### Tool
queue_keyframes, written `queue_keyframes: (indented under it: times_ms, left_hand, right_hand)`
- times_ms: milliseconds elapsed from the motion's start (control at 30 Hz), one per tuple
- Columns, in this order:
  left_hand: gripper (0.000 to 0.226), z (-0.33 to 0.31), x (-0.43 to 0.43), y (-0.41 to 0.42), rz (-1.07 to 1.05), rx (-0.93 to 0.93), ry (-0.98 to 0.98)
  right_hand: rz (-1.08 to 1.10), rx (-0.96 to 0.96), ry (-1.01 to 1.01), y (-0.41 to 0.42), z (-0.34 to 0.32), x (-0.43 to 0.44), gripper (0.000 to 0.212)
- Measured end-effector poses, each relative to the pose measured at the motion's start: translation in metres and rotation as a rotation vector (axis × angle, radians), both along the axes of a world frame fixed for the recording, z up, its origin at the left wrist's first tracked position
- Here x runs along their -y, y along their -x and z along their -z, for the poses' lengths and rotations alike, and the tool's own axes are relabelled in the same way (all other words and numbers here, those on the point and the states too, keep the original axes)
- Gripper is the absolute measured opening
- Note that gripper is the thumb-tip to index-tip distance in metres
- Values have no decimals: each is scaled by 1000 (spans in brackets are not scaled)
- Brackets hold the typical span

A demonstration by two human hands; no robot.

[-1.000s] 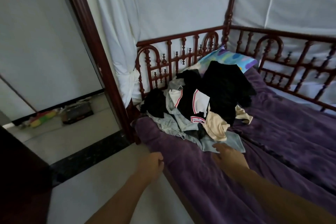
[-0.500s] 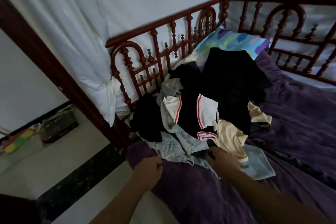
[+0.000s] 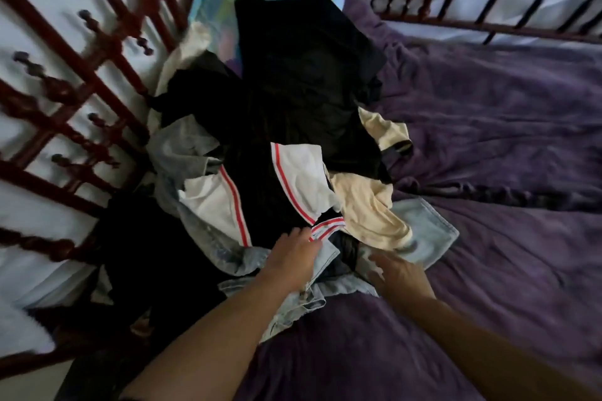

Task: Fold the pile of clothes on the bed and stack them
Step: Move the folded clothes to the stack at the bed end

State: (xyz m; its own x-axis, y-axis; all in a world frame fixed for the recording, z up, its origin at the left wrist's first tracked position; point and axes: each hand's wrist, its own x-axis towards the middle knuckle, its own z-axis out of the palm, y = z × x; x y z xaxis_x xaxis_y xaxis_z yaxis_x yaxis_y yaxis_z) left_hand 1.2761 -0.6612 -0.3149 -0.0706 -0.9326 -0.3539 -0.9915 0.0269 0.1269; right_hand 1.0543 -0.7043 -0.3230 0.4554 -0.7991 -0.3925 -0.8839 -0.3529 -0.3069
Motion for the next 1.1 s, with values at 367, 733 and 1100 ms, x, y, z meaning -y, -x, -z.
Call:
queue_keyframes:
  times_ms: [367, 733, 1100]
  left_hand:
    - [21, -3, 76, -48, -169, -267, 172]
    - [27, -207, 72, -77, -282, -895, 424]
    - [18, -338, 23, -18, -369, -878, 665]
  right_hand:
    - [306, -52, -163, -2, 15, -27, 29]
    - [400, 326, -167, -108, -71, 30, 56]
    - [130, 774, -575, -68, -179, -45, 104]
